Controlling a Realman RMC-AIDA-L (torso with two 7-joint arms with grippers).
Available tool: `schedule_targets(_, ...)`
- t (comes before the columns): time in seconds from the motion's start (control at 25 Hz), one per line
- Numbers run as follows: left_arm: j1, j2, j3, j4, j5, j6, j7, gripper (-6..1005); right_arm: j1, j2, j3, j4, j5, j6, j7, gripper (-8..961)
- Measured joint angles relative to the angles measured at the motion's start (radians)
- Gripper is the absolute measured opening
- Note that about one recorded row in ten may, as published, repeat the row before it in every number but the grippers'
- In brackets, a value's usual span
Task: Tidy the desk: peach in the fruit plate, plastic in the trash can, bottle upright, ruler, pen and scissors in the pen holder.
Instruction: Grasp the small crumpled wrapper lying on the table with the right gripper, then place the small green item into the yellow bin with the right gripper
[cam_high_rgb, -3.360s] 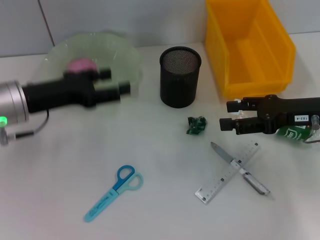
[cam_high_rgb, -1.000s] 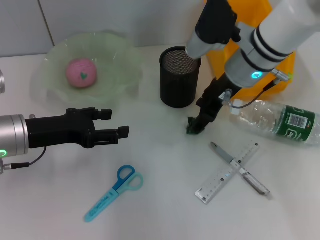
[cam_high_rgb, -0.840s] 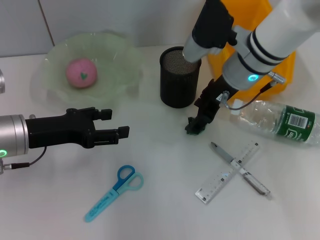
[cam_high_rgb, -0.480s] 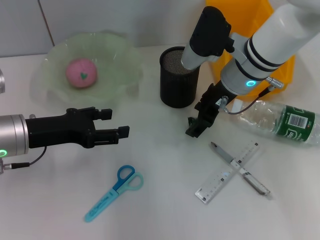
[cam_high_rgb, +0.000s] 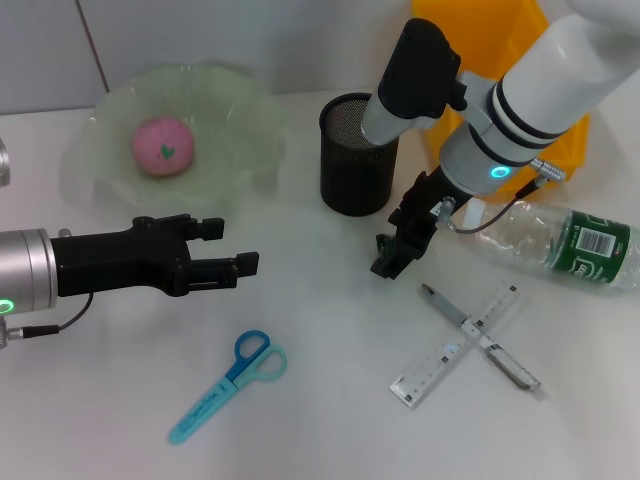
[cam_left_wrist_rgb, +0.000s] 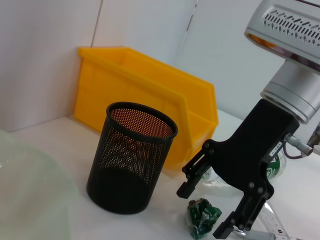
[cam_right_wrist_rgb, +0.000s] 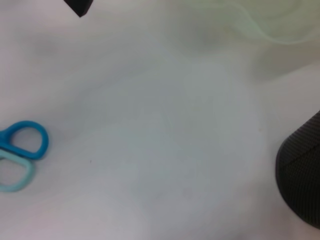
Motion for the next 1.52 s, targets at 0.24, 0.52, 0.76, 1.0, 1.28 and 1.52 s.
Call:
schedule_targets(0.24,0.001,0.000,0.000,0.000,0.000,0.000,0.000,817,0.013,0.000,0.000,0.046,0.000,0.033,0.000,798)
schedule_targets(0.52,0.001,0.000,0.000,0.000,0.000,0.000,-0.002,817,0.011,0.000,0.000,0.043,0.001,0.035,0.004,629)
schedule_targets(0.76,0.001,0.000,0.000,0.001,0.000,0.000,-0.002,817,0.000,0.000,0.005,0.022,0.003,0.021,0.001,428)
schedule_targets(1.0,0.000,0.005,-0.004,0.002,0.000,0.000,-0.001,817,-0.069,-0.002,0.011,-0.128,0.098,-0.084,0.004,374)
schedule_targets(1.28,0.001,0.007,-0.008,0.001,0.000,0.001,-0.001,817,-0.178,-0.007,0.055,-0.397,0.217,-0.244,0.042,334)
schedule_targets(1.52,0.002,0.009,-0.008,0.000,0.000,0.003,-0.002,817,-0.234,-0.012,0.216,-0.586,0.277,-0.340,0.048,307)
